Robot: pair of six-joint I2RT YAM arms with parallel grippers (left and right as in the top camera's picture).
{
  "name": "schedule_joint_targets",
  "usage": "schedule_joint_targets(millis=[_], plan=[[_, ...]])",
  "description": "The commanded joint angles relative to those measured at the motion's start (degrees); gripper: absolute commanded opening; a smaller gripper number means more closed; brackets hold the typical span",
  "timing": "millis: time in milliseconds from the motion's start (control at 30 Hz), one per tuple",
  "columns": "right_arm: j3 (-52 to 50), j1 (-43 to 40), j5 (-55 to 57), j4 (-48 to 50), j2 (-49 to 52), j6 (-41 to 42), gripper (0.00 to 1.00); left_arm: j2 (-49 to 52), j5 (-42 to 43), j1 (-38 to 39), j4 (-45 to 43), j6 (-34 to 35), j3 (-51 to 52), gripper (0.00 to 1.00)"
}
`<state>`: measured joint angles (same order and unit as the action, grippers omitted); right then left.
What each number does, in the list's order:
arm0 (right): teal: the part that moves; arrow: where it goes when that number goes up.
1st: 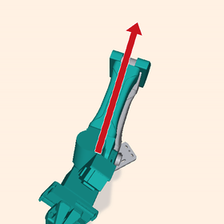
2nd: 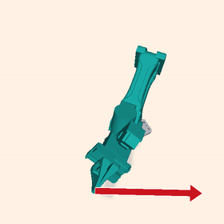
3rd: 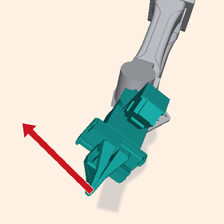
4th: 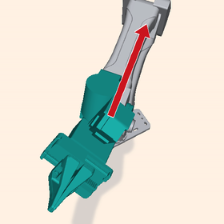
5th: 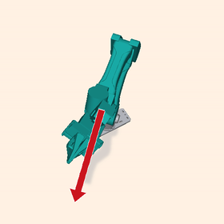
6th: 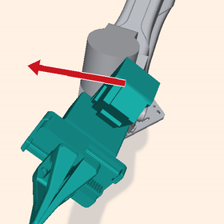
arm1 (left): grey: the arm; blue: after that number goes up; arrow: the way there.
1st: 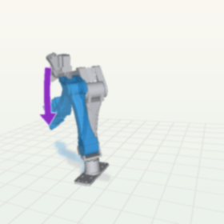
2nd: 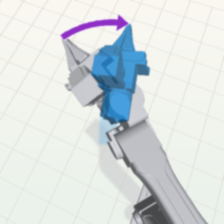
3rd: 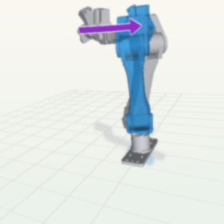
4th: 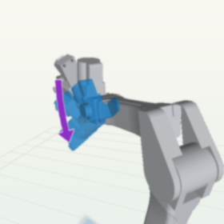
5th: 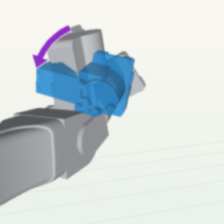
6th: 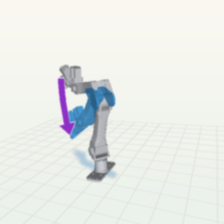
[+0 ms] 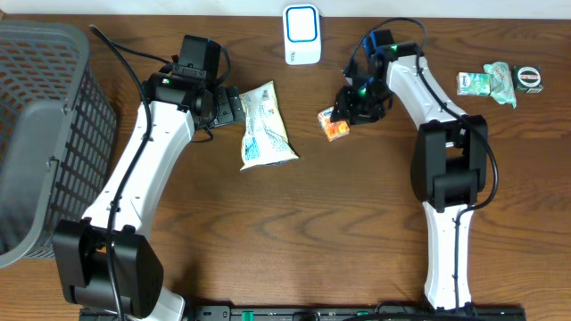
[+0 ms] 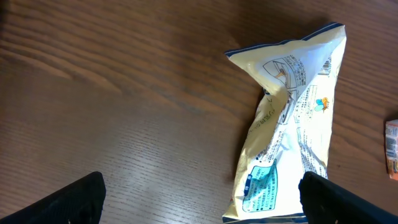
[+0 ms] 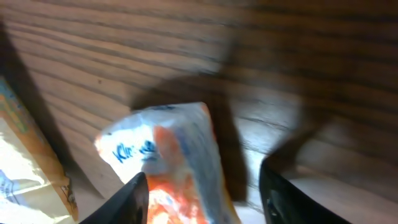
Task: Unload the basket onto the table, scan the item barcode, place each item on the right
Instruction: 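Lift the orange tissue pack and raise it toward the scanner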
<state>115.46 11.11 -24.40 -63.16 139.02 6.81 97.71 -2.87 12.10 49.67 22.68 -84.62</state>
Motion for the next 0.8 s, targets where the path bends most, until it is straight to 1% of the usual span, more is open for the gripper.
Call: schedule_joint_targets(millis=[0, 67, 100, 133, 200, 267, 433, 467, 533, 600, 633, 667, 767], plan=[[0.6, 0.7, 0.3, 1.1, 0.0, 0.8, 0.56, 0.0, -0.1, -0.2, 0.2, 0.1, 0.1, 0.98], [0.6, 0.7, 0.3, 1.7, 0.0, -0.7, 0.55, 0.0, -0.1, -0.2, 0.2, 0.1, 0.1, 0.98], [0.6, 0.9, 0.3, 1.9, 0.0, -1.9, 0.52, 0.0, -0.1, -0.2, 0.2, 0.1, 0.1, 0.98], [0.6, 1.0, 0.2, 1.9, 0.0, -3.6, 0.49, 0.0, -0.1, -0.2, 0.2, 0.1, 0.1, 0.98], [0.6, 1.2, 0.3, 1.9, 0.0, -8.4, 0.48, 0.0, -0.1, -0.2, 0.2, 0.1, 0.1, 0.98], [0.5, 1.3, 0.3, 1.6, 0.0, -11.4, 0.47, 0.0, -0.1, -0.2, 0.2, 0.1, 0.1, 0.98], [-1.3, 1.2, 0.5, 1.0, 0.0, -14.2, 0.4, 0.0, -0.1, -0.2, 0.2, 0.1, 0.1, 0.98], [-1.7, 1.2, 0.5, 1.0, 0.0, -14.3, 0.38, 0.0, -0.1, -0.2, 0.2, 0.1, 0.1, 0.97], [-2.7, 1.3, 0.5, 1.1, 0.0, -14.2, 0.26, 0.0, -0.1, -0.2, 0.2, 0.1, 0.1, 0.98], [-3.9, 1.4, 0.4, 1.2, 0.0, -14.2, 0.14, 0.0, -0.1, -0.2, 0.2, 0.1, 0.1, 0.98], [-4.2, 1.4, 0.4, 1.2, 0.0, -14.1, 0.03, 0.0, -0.1, -0.2, 0.2, 0.1, 0.1, 0.98], [-4.4, 1.3, -0.3, 0.9, 0.0, -14.1, 0.01, 0.0, -0.1, -0.2, 0.2, 0.1, 0.1, 0.98], [-4.1, 1.3, -6.1, 0.1, -0.2, -13.6, 0.01, 0.0, -0.1, -0.2, 0.2, 0.1, 0.1, 0.98]])
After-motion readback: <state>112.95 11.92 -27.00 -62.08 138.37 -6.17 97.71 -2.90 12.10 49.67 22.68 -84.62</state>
